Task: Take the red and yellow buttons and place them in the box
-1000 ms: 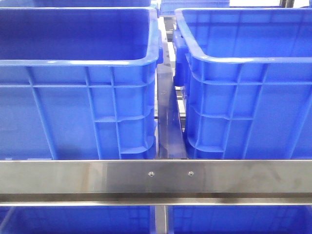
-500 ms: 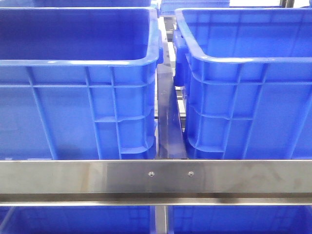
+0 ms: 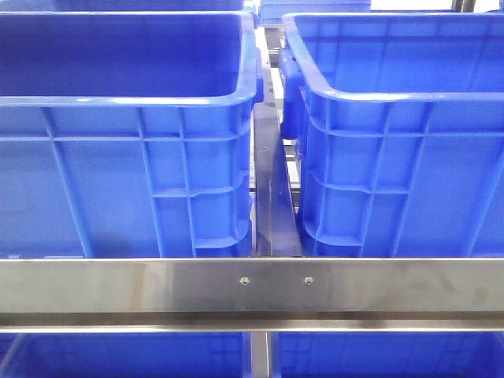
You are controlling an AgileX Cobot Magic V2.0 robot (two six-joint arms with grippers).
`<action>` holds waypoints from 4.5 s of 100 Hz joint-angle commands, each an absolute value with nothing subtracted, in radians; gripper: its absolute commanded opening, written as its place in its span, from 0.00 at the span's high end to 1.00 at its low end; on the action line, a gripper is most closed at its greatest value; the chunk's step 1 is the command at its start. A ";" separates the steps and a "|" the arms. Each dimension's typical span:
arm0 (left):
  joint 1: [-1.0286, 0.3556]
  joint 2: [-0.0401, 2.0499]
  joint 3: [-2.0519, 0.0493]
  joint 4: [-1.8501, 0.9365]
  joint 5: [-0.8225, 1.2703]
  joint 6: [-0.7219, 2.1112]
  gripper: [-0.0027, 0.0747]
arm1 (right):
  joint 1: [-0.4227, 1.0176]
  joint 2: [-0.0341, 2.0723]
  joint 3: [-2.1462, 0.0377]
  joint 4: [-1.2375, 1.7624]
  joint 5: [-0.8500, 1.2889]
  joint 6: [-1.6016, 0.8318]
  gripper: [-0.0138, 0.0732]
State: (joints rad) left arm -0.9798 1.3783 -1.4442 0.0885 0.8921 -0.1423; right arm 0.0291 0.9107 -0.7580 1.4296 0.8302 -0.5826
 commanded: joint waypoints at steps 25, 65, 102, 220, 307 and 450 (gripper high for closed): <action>-0.986 1.347 -1.474 0.087 0.822 -0.141 0.99 | 0.045 1.031 -0.793 1.603 0.936 -0.686 0.19; -0.986 1.347 -1.474 0.085 0.822 -0.141 0.99 | 0.199 1.122 -0.877 1.619 0.892 -0.713 0.19; -0.986 1.347 -1.474 0.085 0.824 -0.141 0.99 | 0.217 1.149 -0.886 1.618 0.901 -0.713 0.61; -0.729 1.201 -1.380 0.141 0.844 -0.198 0.23 | 0.212 1.146 -0.886 1.614 0.620 -0.857 0.62; -0.226 0.531 -0.796 0.157 0.664 -0.250 0.55 | 0.212 1.146 -0.887 1.614 0.565 -0.912 0.62; -0.226 0.529 -0.796 0.159 0.670 -0.250 0.99 | 0.212 1.783 -1.281 1.446 -0.319 -1.334 0.62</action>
State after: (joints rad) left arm -0.2300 0.5243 -0.7721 0.1524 0.7416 -0.2404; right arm 0.2163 1.8005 -1.2209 1.4769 -0.2892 -1.3202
